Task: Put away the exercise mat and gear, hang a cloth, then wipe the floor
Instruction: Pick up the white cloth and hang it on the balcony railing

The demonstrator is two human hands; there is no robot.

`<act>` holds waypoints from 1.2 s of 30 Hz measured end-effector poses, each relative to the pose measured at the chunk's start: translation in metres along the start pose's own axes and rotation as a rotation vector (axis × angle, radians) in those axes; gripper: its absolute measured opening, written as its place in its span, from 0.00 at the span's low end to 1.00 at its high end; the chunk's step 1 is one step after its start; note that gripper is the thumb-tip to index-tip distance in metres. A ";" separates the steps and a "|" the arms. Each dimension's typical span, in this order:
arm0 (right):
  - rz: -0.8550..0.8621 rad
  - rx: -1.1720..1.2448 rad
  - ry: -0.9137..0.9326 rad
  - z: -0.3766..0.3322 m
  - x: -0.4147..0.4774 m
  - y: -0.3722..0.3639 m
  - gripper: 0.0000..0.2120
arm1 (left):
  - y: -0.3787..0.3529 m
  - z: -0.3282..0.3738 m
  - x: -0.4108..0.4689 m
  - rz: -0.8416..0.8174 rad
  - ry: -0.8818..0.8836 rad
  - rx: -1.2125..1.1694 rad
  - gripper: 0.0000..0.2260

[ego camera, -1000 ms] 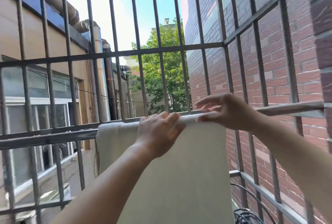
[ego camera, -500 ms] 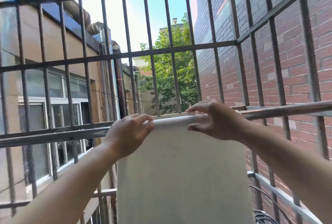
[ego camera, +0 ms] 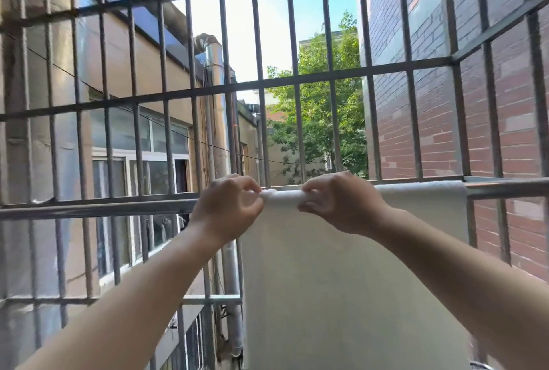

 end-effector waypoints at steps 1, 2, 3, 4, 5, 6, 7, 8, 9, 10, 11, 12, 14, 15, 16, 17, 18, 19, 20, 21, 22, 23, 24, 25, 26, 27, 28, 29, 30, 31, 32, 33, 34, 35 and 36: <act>-0.005 0.014 -0.004 0.001 0.001 0.000 0.15 | 0.001 -0.001 0.002 0.008 0.003 -0.005 0.06; -0.012 0.034 -0.010 0.002 0.002 0.001 0.15 | 0.002 -0.002 0.004 0.014 0.008 -0.010 0.06; -0.018 0.065 -0.011 0.004 0.003 0.001 0.15 | 0.002 -0.004 0.006 0.016 0.016 -0.014 0.05; -0.025 0.096 -0.014 0.006 0.004 0.001 0.15 | 0.003 -0.005 0.009 0.017 0.025 -0.019 0.05; -0.031 0.120 -0.020 0.008 0.004 0.001 0.14 | 0.003 -0.007 0.011 0.016 0.035 -0.028 0.05; -0.038 0.136 -0.032 0.010 0.005 0.002 0.13 | 0.005 -0.009 0.014 0.020 0.042 -0.039 0.05; -0.043 0.150 -0.041 0.011 0.006 0.003 0.12 | 0.006 -0.012 0.017 0.029 0.048 -0.047 0.05; -0.045 0.164 -0.049 0.013 0.007 0.005 0.11 | 0.007 -0.015 0.020 0.037 0.054 -0.055 0.05; -0.044 0.172 -0.051 0.015 0.007 0.007 0.11 | 0.007 -0.020 0.023 0.040 0.066 -0.064 0.04; -0.041 0.172 -0.054 0.017 0.008 0.009 0.12 | 0.006 -0.025 0.025 0.034 0.083 -0.069 0.04; -0.036 0.169 -0.059 0.019 0.009 0.011 0.12 | 0.004 -0.030 0.027 0.018 0.104 -0.066 0.04; -0.032 0.165 -0.066 0.022 0.009 0.014 0.12 | 0.001 -0.033 0.027 -0.007 0.123 -0.051 0.04; -0.013 0.157 -0.064 0.025 0.009 0.018 0.12 | -0.006 -0.031 0.027 -0.030 0.105 -0.027 0.05; 0.006 0.159 -0.058 0.027 0.008 0.020 0.13 | -0.010 -0.026 0.026 -0.030 0.066 -0.054 0.06; 0.026 0.162 -0.052 0.030 0.006 0.022 0.13 | -0.014 -0.018 0.024 -0.046 0.023 -0.106 0.07; 0.052 0.163 -0.042 0.032 0.003 0.024 0.13 | -0.020 -0.011 0.022 -0.093 -0.017 -0.157 0.08; 0.082 0.156 -0.028 0.035 -0.002 0.026 0.13 | -0.027 -0.004 0.019 -0.163 -0.050 -0.179 0.10; 0.110 0.146 -0.011 0.039 -0.008 0.028 0.13 | -0.035 0.000 0.017 -0.236 -0.075 -0.151 0.13; 0.133 0.140 -0.001 0.043 -0.015 0.030 0.14 | -0.043 0.001 0.015 -0.286 -0.098 -0.084 0.17; 0.147 0.137 0.007 0.047 -0.023 0.032 0.16 | -0.048 0.000 0.013 -0.301 -0.122 -0.002 0.21; 0.154 0.122 0.019 0.051 -0.030 0.033 0.18 | -0.050 0.000 0.013 -0.286 -0.138 0.061 0.24; 0.164 0.092 0.038 0.056 -0.036 0.034 0.20 | -0.052 -0.001 0.012 -0.258 -0.149 0.097 0.28; 0.178 0.052 0.051 0.061 -0.041 0.035 0.20 | -0.052 -0.001 0.012 -0.227 -0.153 0.112 0.30; 0.198 0.019 0.056 0.066 -0.044 0.036 0.20 | -0.053 -0.002 0.013 -0.206 -0.151 0.123 0.30; 0.225 0.004 0.051 0.072 -0.047 0.038 0.20 | -0.053 -0.001 0.014 -0.193 -0.146 0.131 0.29; 0.257 0.005 0.045 0.077 -0.049 0.041 0.19 | -0.053 0.000 0.016 -0.186 -0.141 0.137 0.27; 0.287 0.014 0.041 0.082 -0.050 0.045 0.17 | -0.055 0.002 0.018 -0.188 -0.141 0.127 0.26; 0.303 0.023 0.041 0.086 -0.050 0.049 0.16 | -0.056 0.004 0.020 -0.195 -0.147 0.095 0.26; 0.296 0.034 0.048 0.088 -0.049 0.051 0.14 | -0.055 0.005 0.021 -0.179 -0.157 0.031 0.26; 0.277 0.052 0.061 0.089 -0.047 0.053 0.13 | -0.053 0.006 0.021 -0.135 -0.165 -0.064 0.25; 0.260 0.078 0.068 0.089 -0.045 0.055 0.12 | -0.048 0.005 0.021 -0.074 -0.174 -0.163 0.22; 0.250 0.109 0.068 0.090 -0.043 0.057 0.10 | -0.044 0.004 0.020 -0.017 -0.183 -0.241 0.18; 0.249 0.139 0.063 0.091 -0.041 0.058 0.09 | -0.040 0.001 0.020 0.022 -0.188 -0.291 0.16; 0.256 0.163 0.055 0.093 -0.040 0.059 0.07 | -0.037 -0.002 0.019 0.044 -0.188 -0.325 0.16; 0.265 0.177 0.047 0.094 -0.039 0.061 0.06 | -0.036 -0.004 0.018 0.056 -0.175 -0.352 0.16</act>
Point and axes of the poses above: each hand's wrist, its own x-axis towards the middle knuckle, its own y-axis out of the back of the hand, z = x × y, the point moved 5 cm from there along x, towards the middle knuckle, and after that the axes turned 10 degrees about -y, right-handed, at the moved point
